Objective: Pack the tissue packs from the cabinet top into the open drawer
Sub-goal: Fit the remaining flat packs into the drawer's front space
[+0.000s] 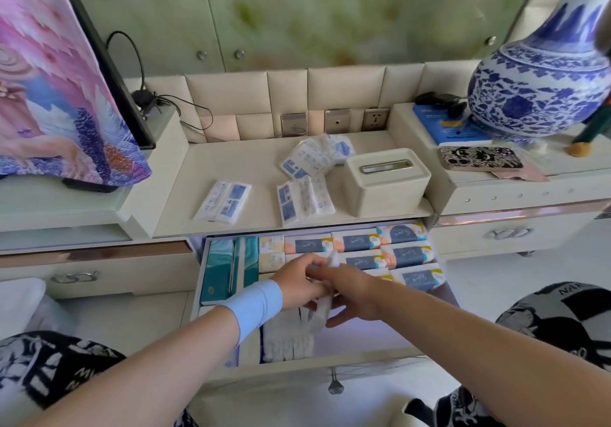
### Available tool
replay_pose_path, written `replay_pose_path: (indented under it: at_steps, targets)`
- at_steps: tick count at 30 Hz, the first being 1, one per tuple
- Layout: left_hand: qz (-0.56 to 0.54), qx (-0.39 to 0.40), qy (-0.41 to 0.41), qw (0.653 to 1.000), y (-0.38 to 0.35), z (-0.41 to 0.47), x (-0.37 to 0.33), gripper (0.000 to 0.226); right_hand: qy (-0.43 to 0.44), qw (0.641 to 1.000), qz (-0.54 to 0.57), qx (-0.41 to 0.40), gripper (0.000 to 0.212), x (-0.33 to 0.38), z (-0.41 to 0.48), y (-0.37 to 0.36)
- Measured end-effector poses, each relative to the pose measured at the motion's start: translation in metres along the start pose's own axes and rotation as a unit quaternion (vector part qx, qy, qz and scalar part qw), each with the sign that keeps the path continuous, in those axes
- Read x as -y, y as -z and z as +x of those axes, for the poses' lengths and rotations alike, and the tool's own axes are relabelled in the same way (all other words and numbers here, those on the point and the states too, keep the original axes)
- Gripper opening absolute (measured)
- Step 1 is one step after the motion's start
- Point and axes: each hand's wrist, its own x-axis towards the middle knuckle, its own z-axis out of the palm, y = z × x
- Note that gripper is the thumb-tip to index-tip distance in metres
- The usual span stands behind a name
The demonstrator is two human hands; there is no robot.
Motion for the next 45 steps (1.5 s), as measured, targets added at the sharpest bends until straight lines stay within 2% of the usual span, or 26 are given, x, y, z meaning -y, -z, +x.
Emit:
replay_pose_path:
  at_steps: [2, 3, 5, 6, 9, 11, 12, 14, 16, 18, 20, 21, 23, 28, 30, 32, 35, 39, 42, 43, 45]
  targets:
    - [-0.043, 0.032, 0.010, 0.999, -0.006, 0.001, -0.001, 0.037, -0.005, 0.996, -0.049, -0.075, 0.037, -0.006, 0.004, 0.006]
    - [-0.021, 0.035, 0.007, 0.999, -0.007, 0.002, 0.000, 0.037, -0.010, 0.989, -0.096, -0.116, 0.033, -0.009, 0.008, 0.009]
    - [0.123, 0.022, -0.014, 0.992, -0.005, 0.005, 0.006, 0.039, -0.015, 0.956, -0.237, -0.174, 0.026, -0.013, 0.013, 0.017]
    - [0.212, 0.011, -0.025, 0.977, -0.003, 0.005, 0.010, 0.039, -0.018, 0.931, -0.316, -0.184, 0.028, -0.015, 0.013, 0.020]
    - [0.451, 0.037, -0.067, 0.889, -0.002, 0.000, 0.027, 0.047, -0.030, 0.863, -0.478, -0.162, 0.030, -0.021, 0.012, 0.022]
    - [0.558, 0.081, -0.071, 0.823, -0.005, -0.002, 0.038, 0.053, -0.031, 0.843, -0.516, -0.150, 0.031, -0.029, 0.016, 0.020]
    - [0.587, 0.094, -0.063, 0.801, -0.007, -0.002, 0.041, 0.055, -0.032, 0.836, -0.528, -0.146, 0.032, -0.032, 0.019, 0.017]
    - [0.615, 0.099, -0.052, 0.781, -0.008, -0.002, 0.044, 0.054, -0.034, 0.839, -0.525, -0.143, 0.035, -0.037, 0.028, 0.011]
    - [0.613, 0.083, -0.041, 0.785, -0.008, -0.002, 0.045, 0.048, -0.035, 0.862, -0.487, -0.134, 0.036, -0.039, 0.034, 0.003]
    - [0.595, 0.067, -0.026, 0.800, -0.007, -0.001, 0.047, 0.042, -0.048, 0.920, -0.377, -0.099, 0.037, -0.041, 0.037, -0.004]
    - [0.595, 0.063, -0.019, 0.801, -0.007, -0.002, 0.048, 0.040, -0.077, 0.966, -0.246, -0.024, 0.039, -0.042, 0.041, -0.013]
    - [0.598, 0.061, -0.021, 0.799, -0.007, -0.003, 0.049, 0.040, -0.088, 0.972, -0.216, 0.007, 0.040, -0.042, 0.042, -0.016]
    - [0.592, 0.044, -0.030, 0.804, -0.004, -0.003, 0.052, 0.041, -0.098, 0.973, -0.210, 0.020, 0.040, -0.039, 0.045, -0.021]
    - [0.536, -0.002, -0.058, 0.842, 0.006, -0.007, 0.063, 0.052, -0.145, 0.964, -0.217, -0.048, 0.039, -0.034, 0.045, -0.024]
    - [0.524, -0.016, -0.073, 0.849, 0.005, -0.008, 0.065, 0.061, -0.127, 0.971, -0.200, -0.021, 0.032, -0.038, 0.047, -0.026]
    - [0.538, -0.002, -0.075, 0.840, 0.004, -0.009, 0.068, 0.072, -0.091, 0.971, -0.218, 0.014, 0.028, -0.040, 0.048, -0.028]
    - [0.569, 0.046, -0.057, 0.819, 0.010, -0.007, 0.065, 0.075, -0.067, 0.950, -0.305, 0.019, 0.030, -0.037, 0.050, -0.028]
    - [0.505, 0.042, -0.032, 0.862, 0.025, 0.003, 0.039, 0.061, -0.030, 0.904, -0.426, -0.028, 0.026, -0.016, 0.053, -0.024]
    - [0.464, 0.001, -0.035, 0.885, 0.040, 0.012, 0.016, 0.050, 0.029, 0.795, -0.599, -0.089, 0.022, 0.013, 0.049, -0.019]
    - [0.446, -0.017, -0.035, 0.894, 0.046, 0.015, 0.009, 0.048, 0.050, 0.783, -0.608, -0.120, 0.021, 0.023, 0.049, -0.017]
    - [0.414, -0.060, -0.042, 0.907, 0.059, 0.021, -0.002, 0.044, 0.081, 0.788, -0.584, -0.176, 0.023, 0.043, 0.051, -0.011]
